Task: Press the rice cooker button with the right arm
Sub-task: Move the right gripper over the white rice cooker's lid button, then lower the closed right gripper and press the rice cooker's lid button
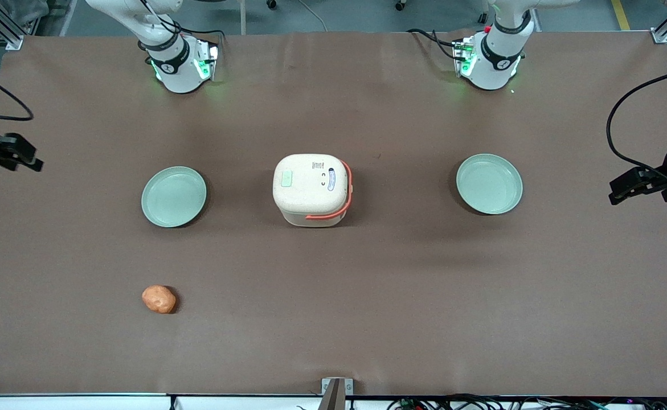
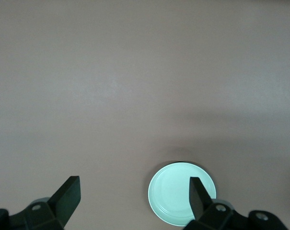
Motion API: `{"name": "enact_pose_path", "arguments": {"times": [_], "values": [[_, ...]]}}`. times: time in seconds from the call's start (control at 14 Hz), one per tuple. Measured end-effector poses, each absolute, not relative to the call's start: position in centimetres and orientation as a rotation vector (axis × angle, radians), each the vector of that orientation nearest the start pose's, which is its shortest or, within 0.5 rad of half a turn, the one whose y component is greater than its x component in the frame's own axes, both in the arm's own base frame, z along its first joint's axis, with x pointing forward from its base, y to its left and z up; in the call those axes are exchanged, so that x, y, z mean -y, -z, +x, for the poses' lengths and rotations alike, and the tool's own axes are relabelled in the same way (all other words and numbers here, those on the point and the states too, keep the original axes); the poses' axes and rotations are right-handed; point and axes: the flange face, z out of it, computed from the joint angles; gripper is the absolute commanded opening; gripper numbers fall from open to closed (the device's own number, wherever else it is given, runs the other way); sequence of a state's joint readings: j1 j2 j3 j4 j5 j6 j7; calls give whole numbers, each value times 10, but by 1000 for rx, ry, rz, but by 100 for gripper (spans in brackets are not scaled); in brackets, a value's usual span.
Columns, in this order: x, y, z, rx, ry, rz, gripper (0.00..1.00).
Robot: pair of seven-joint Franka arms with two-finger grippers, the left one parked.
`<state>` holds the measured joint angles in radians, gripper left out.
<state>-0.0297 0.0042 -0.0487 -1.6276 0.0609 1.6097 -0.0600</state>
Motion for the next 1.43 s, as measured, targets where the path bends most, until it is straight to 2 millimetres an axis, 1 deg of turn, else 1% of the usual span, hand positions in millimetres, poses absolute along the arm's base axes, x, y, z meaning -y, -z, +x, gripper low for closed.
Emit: {"name": "enact_pose_path", "arguments": {"times": [0.07,0.21,0.29,0.43,0.57,0.71,0.93,1.0,1.14,1.29,1.36,1.43], "values": [[19,-593,558,16,-45,-3075,4],[-27,-581,560,110,-81,-3064,3],[-53,-573,562,127,-93,-3060,3],[-114,-553,565,129,-117,-3062,3],[-177,-532,562,148,-135,-3070,3],[-221,-516,556,178,-146,-3068,4],[-276,-490,548,172,-132,-3072,4],[-297,-477,545,163,-128,-3075,4],[-330,-446,536,158,-138,-3085,4],[-350,-414,526,174,-152,-3094,4],[-354,-403,522,177,-156,-3096,4],[-356,-396,520,168,-158,-3099,4]]}}
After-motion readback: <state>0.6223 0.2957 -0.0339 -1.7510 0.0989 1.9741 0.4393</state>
